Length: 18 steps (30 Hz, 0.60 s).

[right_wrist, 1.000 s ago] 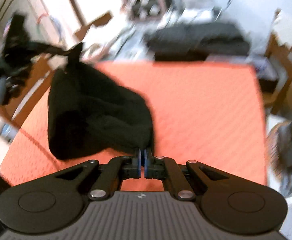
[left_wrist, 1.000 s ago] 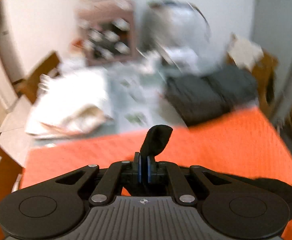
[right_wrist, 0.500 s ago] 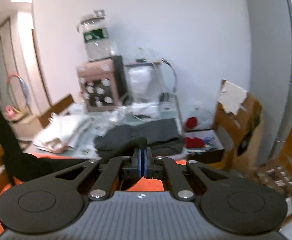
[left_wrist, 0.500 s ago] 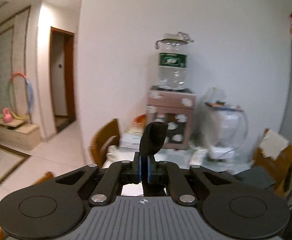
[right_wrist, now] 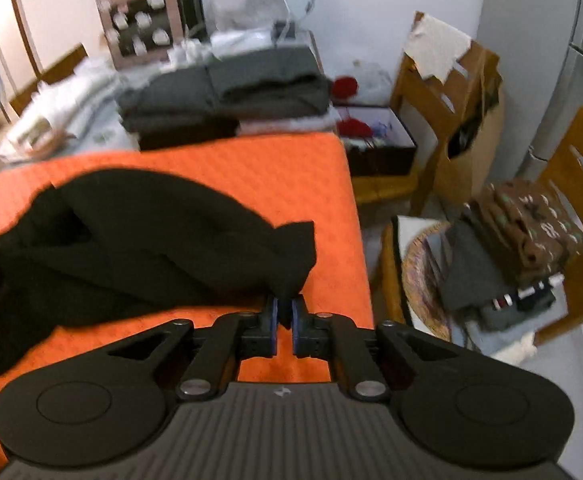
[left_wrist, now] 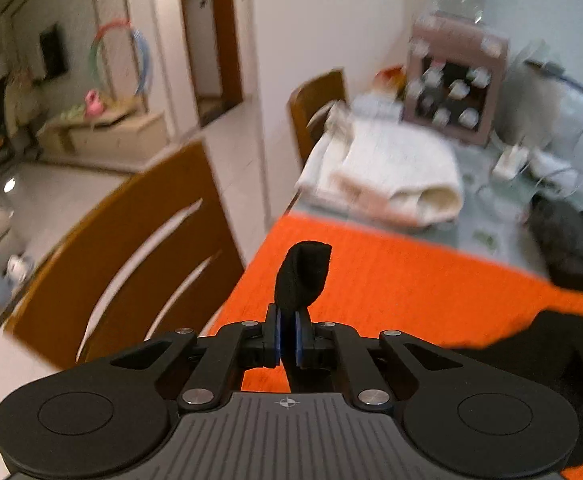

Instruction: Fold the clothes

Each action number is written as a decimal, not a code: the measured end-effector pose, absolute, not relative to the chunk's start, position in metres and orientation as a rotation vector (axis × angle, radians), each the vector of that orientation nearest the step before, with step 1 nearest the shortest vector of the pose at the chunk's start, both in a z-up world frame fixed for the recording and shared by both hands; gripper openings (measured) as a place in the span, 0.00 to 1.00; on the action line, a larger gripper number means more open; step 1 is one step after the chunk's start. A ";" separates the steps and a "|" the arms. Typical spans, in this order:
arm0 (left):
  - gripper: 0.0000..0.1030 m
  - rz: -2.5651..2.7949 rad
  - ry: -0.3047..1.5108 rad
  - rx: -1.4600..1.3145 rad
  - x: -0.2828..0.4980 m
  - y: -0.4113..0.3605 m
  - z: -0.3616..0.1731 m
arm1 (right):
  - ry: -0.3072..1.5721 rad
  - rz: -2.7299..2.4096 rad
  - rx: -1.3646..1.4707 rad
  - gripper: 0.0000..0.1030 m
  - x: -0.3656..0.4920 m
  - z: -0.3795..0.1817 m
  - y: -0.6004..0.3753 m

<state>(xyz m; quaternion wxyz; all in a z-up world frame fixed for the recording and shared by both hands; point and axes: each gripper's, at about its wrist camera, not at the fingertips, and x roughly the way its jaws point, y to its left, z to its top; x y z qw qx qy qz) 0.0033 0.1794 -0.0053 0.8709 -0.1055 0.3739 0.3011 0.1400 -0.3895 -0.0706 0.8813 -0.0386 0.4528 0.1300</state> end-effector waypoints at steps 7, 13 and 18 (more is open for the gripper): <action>0.57 0.523 0.794 -0.276 -0.035 0.162 -0.025 | 0.859 0.218 -0.101 0.41 0.132 -0.052 -0.376; 0.75 0.285 0.722 -0.187 -0.039 0.117 -0.022 | 0.775 0.380 -0.137 0.54 0.147 -0.024 -0.337; 0.76 0.139 0.751 -0.128 -0.011 0.078 -0.037 | 0.808 0.592 -0.168 0.54 0.163 -0.028 -0.284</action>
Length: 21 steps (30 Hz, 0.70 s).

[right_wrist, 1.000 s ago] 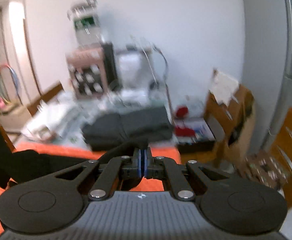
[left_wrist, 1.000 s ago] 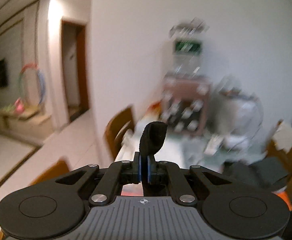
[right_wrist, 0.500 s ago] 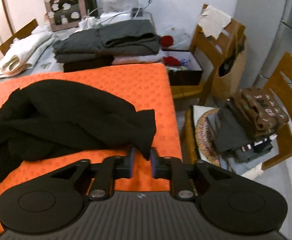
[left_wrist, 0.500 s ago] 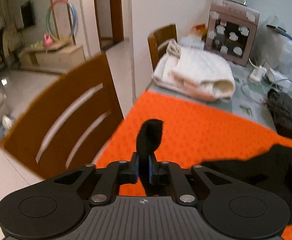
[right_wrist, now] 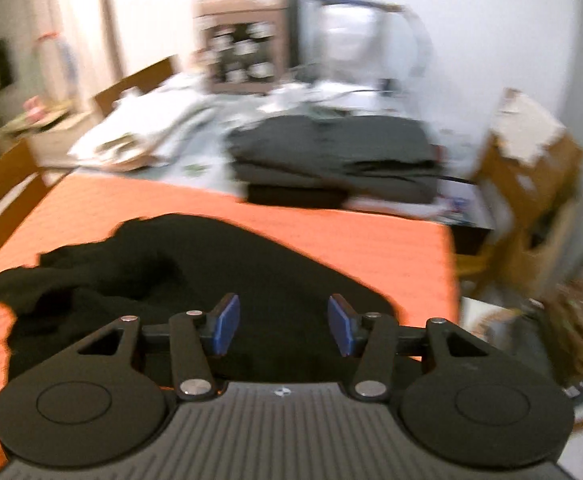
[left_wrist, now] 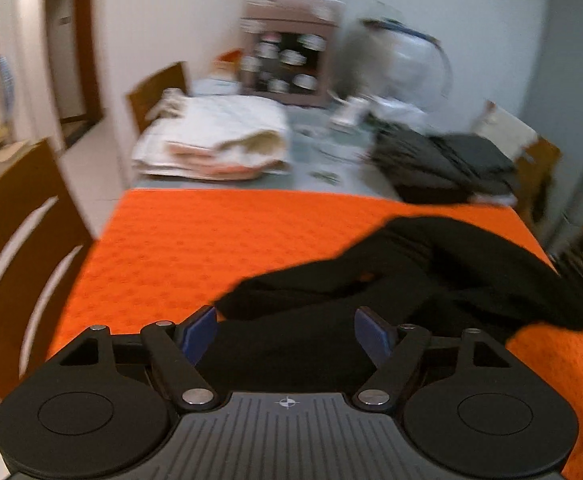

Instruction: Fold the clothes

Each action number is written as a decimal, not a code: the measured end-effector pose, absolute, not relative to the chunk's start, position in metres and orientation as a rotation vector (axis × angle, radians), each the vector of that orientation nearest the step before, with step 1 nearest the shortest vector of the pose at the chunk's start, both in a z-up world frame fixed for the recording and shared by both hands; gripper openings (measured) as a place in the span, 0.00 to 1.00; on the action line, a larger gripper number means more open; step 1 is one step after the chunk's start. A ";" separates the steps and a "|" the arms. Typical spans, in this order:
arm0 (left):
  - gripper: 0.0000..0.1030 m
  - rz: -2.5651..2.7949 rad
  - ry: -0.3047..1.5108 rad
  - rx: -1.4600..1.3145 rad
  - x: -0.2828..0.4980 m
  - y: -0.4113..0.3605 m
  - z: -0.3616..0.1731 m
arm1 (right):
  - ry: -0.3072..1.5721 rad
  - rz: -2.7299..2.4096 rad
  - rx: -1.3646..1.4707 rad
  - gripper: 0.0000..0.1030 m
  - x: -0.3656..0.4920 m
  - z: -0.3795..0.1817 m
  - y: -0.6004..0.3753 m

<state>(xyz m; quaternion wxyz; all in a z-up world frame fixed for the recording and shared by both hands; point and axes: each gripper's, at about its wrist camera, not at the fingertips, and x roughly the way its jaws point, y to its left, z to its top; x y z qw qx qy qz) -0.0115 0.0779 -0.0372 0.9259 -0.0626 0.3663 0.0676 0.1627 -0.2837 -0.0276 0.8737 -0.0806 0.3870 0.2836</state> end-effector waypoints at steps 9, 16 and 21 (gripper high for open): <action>0.76 -0.052 0.803 -0.036 0.031 0.037 -0.072 | 0.857 0.882 -0.255 0.58 0.193 -0.054 -0.181; 0.76 -0.109 0.852 0.096 0.063 0.017 -0.099 | 0.880 1.027 -0.345 0.68 0.214 -0.079 -0.114; 0.54 -0.093 0.867 0.113 0.068 0.015 -0.112 | 0.913 1.064 -0.385 0.68 0.226 -0.097 -0.081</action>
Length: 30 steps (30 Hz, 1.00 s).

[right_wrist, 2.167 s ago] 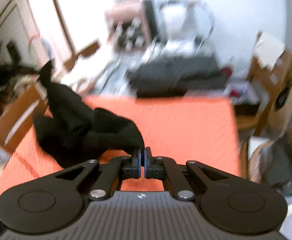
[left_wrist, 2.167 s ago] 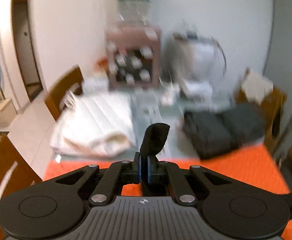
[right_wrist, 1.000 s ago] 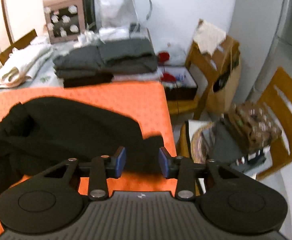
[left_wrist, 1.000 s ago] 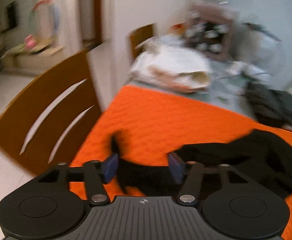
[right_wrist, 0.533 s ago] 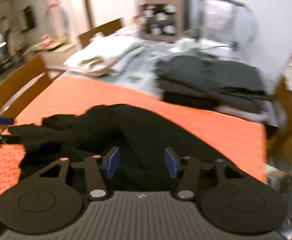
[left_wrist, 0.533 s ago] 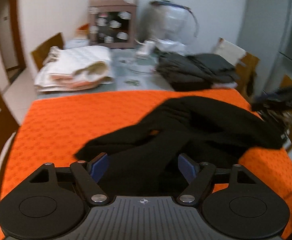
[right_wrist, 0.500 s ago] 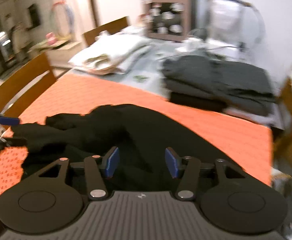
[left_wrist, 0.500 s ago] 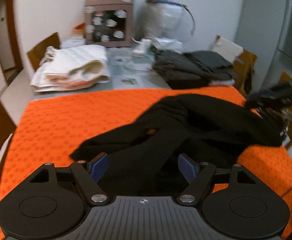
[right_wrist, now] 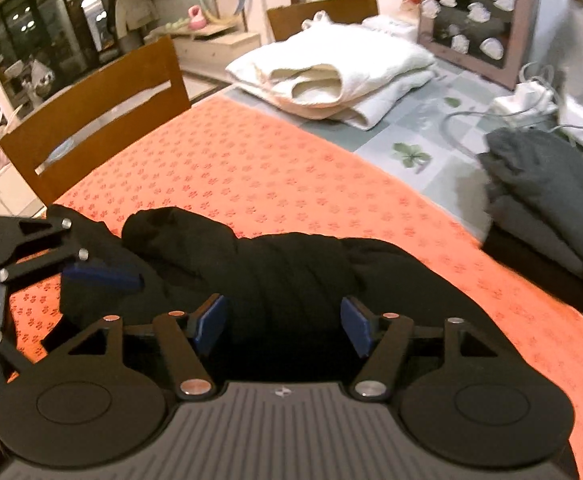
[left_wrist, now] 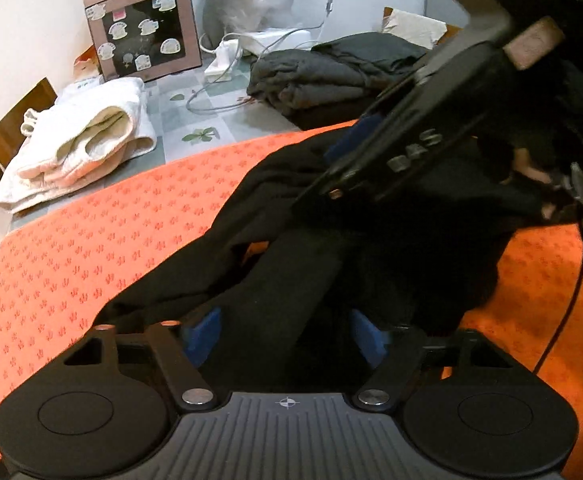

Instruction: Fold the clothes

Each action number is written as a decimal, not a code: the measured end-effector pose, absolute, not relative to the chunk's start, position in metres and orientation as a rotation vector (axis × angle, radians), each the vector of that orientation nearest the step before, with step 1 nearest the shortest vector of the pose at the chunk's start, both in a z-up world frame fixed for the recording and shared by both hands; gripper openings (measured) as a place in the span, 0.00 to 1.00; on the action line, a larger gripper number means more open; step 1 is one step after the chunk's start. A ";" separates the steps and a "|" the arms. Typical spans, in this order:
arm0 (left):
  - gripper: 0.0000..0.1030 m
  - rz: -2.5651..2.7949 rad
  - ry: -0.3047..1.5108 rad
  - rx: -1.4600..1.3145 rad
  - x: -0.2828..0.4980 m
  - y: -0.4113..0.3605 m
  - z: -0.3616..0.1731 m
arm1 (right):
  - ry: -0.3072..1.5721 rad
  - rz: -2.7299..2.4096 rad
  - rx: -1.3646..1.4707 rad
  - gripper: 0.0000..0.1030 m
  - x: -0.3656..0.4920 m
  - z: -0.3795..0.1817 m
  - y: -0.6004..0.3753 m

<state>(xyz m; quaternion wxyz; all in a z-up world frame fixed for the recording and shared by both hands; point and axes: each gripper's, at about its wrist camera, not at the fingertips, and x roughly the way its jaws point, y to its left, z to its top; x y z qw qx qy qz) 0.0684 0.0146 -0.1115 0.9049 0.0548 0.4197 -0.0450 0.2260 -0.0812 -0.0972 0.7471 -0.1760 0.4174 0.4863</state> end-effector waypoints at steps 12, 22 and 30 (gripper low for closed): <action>0.10 0.281 0.722 0.003 0.000 0.057 -0.060 | 0.765 0.893 -0.233 0.08 0.235 -0.055 -0.122; 0.09 0.692 0.538 -0.082 -0.067 0.123 0.022 | 0.514 0.626 -0.068 0.08 0.245 0.057 -0.247; 0.10 0.800 0.501 -0.105 -0.098 0.131 0.049 | 0.511 0.427 0.026 0.08 0.210 0.074 -0.343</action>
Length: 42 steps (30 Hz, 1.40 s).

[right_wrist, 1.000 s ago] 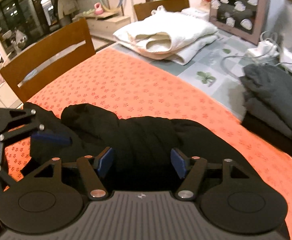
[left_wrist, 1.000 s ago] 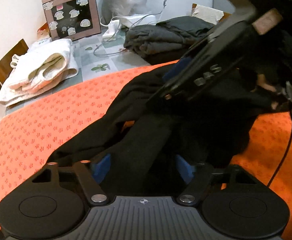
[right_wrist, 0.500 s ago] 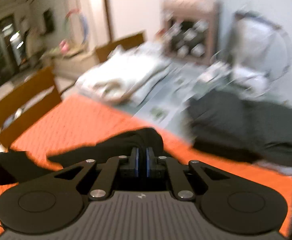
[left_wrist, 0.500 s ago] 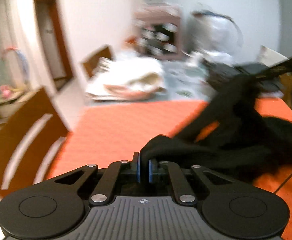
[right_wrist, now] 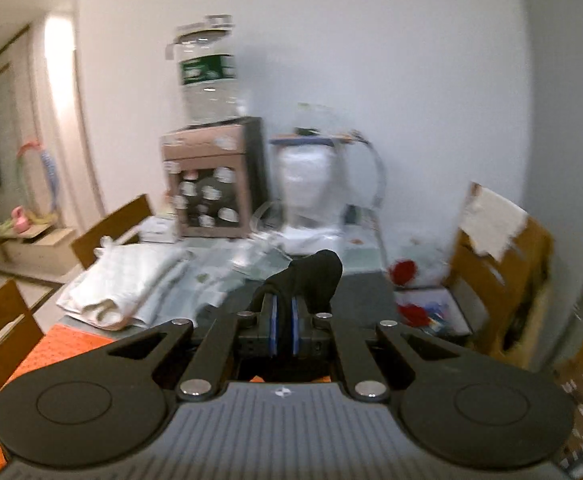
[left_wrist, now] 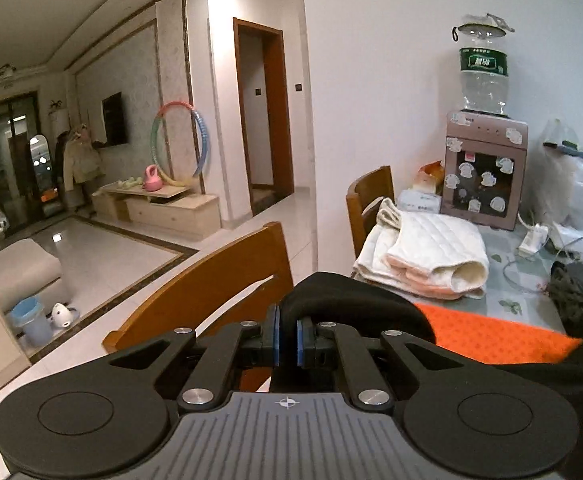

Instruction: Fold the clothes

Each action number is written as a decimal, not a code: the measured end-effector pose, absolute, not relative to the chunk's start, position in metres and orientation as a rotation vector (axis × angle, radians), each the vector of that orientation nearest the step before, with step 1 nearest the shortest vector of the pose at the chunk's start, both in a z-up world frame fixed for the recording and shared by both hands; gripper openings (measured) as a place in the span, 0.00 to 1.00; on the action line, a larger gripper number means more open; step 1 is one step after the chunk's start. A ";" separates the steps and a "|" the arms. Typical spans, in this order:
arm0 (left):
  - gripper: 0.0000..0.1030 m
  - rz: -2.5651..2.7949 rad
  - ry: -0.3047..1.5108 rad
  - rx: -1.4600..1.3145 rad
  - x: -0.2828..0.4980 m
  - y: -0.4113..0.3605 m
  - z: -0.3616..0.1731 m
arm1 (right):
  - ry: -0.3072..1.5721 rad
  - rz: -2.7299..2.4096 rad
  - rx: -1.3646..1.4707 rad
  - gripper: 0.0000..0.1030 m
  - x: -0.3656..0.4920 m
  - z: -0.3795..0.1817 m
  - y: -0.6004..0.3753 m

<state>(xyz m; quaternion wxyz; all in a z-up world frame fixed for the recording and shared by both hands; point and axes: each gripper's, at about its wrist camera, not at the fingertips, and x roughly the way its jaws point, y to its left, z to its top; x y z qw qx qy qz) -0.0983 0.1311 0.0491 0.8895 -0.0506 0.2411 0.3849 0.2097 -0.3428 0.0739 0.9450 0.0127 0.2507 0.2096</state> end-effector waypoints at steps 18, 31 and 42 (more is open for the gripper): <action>0.21 0.311 0.815 -0.155 -0.145 0.066 -0.028 | 0.854 0.313 -0.199 0.56 0.126 -0.037 -0.332; 0.53 0.353 0.779 -0.235 -0.187 0.080 -0.039 | 0.902 0.835 -0.123 0.60 0.094 -0.011 -0.156; 0.54 0.502 0.757 -0.283 -0.226 0.100 -0.036 | 0.910 1.161 -0.342 0.63 0.051 -0.034 0.005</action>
